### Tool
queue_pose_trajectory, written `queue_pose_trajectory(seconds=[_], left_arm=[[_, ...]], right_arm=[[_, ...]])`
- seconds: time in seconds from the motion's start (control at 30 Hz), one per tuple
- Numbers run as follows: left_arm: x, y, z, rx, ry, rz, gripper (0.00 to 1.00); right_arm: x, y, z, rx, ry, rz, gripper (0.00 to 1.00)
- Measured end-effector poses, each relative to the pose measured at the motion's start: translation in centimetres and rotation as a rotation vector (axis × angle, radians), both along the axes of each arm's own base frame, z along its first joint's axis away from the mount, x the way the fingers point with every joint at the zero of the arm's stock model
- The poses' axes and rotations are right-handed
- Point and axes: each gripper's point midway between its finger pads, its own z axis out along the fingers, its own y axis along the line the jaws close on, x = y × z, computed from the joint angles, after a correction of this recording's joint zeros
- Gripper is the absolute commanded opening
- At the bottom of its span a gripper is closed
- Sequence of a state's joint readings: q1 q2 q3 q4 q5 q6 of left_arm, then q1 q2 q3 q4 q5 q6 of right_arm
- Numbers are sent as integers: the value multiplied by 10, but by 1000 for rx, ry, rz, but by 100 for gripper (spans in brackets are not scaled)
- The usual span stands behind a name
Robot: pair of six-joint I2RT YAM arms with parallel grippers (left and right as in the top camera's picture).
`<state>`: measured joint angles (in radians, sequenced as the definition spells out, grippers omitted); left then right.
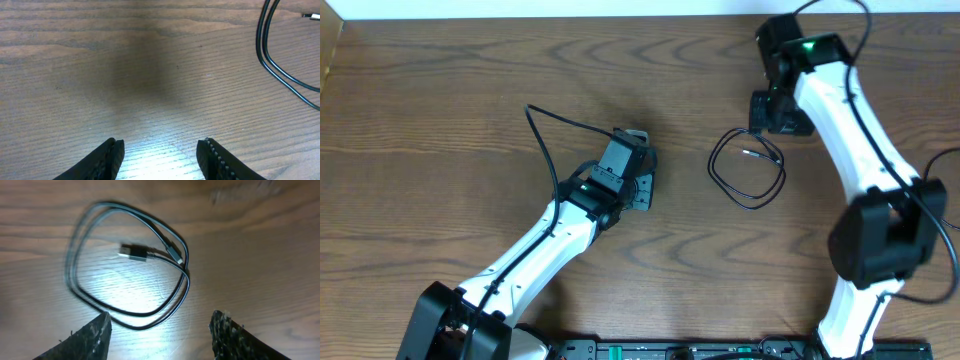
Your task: Untangle cables
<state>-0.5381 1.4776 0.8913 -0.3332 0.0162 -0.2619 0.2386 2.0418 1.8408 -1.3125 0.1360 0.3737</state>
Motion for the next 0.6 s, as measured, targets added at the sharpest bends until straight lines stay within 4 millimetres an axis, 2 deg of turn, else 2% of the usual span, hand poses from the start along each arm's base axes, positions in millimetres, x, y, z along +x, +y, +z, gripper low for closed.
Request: queue_pose_trajectory(seconds=[0.1,0.23,0.43,0.6], left_arm=[[0,0,0,0,0,0,53],[0,0,0,0,0,0,53],[0,0,0,0,0,0,53],[0,0,0,0,0,0,53]], right_arm=[[-3,-3,-25,-30,67,-34,61],[-8,-8,-46,-61,129,-80,63],[-13,-13,-63,-93,175,-133,67],[-15,-19,-68,-123,181,-182,69]])
